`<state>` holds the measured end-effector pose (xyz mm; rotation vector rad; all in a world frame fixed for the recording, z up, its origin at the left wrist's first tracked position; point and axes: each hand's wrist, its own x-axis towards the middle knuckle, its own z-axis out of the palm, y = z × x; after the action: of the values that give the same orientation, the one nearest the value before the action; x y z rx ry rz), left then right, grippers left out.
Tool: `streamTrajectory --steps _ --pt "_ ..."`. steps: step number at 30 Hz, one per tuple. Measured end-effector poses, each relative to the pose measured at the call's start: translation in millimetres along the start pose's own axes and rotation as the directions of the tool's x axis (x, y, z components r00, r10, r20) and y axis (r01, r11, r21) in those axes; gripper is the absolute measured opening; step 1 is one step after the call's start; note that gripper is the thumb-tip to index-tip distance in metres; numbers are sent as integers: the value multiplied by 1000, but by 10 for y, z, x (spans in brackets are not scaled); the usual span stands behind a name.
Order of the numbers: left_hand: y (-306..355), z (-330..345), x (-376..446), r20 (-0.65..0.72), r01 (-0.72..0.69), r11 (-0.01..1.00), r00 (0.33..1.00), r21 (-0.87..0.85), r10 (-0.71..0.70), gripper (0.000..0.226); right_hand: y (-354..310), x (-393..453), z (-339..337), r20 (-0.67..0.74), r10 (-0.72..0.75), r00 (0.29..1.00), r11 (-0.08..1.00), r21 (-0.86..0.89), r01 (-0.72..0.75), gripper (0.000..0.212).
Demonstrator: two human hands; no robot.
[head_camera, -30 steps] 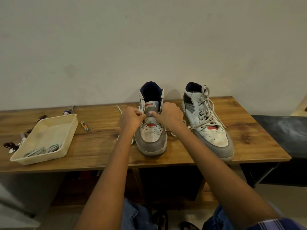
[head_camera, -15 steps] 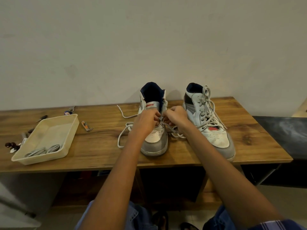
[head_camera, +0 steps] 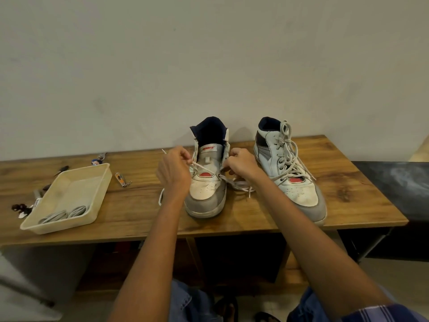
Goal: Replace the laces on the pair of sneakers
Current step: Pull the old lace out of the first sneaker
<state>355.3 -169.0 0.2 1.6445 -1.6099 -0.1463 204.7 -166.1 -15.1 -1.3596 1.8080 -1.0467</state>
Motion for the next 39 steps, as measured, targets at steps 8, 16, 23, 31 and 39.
streamTrajectory --steps 8,16,23,31,39 --pt "108 99 -47 516 -328 941 822 82 242 30 5 39 60 -21 -34 999 998 -61 32 9" --pt "55 195 -81 408 -331 935 877 129 254 16 12 49 96 -41 -57 998 993 -102 52 5" --pt "170 145 -112 115 371 619 903 -692 -414 21 1 47 41 -13 -53 999 993 -105 51 11" --pt "119 50 -53 151 -195 980 971 45 186 36 -12 39 40 -1 -81 997 978 -192 79 5" --pt "127 91 -158 397 -340 922 885 187 245 14 -6 32 15 -9 -128 992 966 -226 123 3"
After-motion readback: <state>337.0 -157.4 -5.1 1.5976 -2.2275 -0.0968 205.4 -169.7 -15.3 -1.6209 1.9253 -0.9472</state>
